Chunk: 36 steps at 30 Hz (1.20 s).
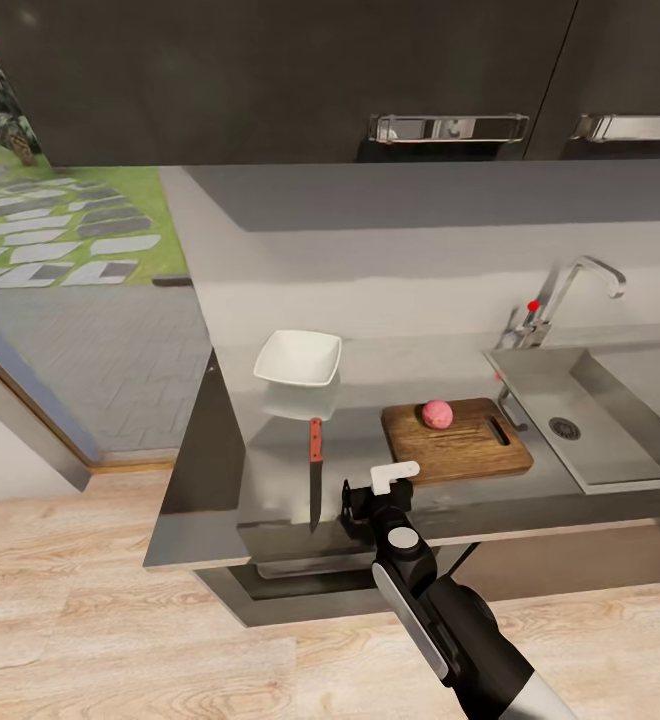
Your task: In the kitchen, take the Vidalia onion out of the sink, dice it on the chopping board with the paring knife, put the diced onion into the bowl on the countertop, then place both the paring knife and the chopping board into the sink.
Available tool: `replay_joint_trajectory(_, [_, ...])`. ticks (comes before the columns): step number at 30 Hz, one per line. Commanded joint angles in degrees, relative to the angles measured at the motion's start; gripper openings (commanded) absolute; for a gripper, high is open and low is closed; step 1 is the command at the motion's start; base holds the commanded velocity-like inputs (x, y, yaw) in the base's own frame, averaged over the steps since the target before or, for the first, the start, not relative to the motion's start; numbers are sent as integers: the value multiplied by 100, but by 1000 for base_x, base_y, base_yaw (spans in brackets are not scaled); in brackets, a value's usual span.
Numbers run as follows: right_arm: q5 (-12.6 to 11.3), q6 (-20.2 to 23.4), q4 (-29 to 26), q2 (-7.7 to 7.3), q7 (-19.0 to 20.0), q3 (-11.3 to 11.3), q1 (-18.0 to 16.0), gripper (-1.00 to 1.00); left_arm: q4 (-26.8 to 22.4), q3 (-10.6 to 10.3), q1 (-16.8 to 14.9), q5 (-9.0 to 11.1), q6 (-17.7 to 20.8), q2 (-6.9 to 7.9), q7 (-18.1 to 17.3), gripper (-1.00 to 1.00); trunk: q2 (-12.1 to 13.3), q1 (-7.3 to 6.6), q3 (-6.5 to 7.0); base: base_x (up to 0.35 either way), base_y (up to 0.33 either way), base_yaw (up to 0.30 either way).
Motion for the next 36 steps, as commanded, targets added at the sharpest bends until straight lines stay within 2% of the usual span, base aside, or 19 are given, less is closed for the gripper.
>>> replay_joint_trajectory(1, [-50,17,-5,-2,-52,15,-8,100,-6,6,2,43,-4,-4,-21,100,-11,4,-9,0,0,0])
replay_joint_trajectory(22, [-65,9,-5,-10,-52,23,-8,100,-6,2,2,43,-4,-4,-21,100,-11,4,-14,0,0,0])
replay_joint_trajectory(36, [-67,9,-5,-10,-52,23,-8,100,-3,1,2,43,-4,-5,-21,100,-11,4,-114,0,0,0])
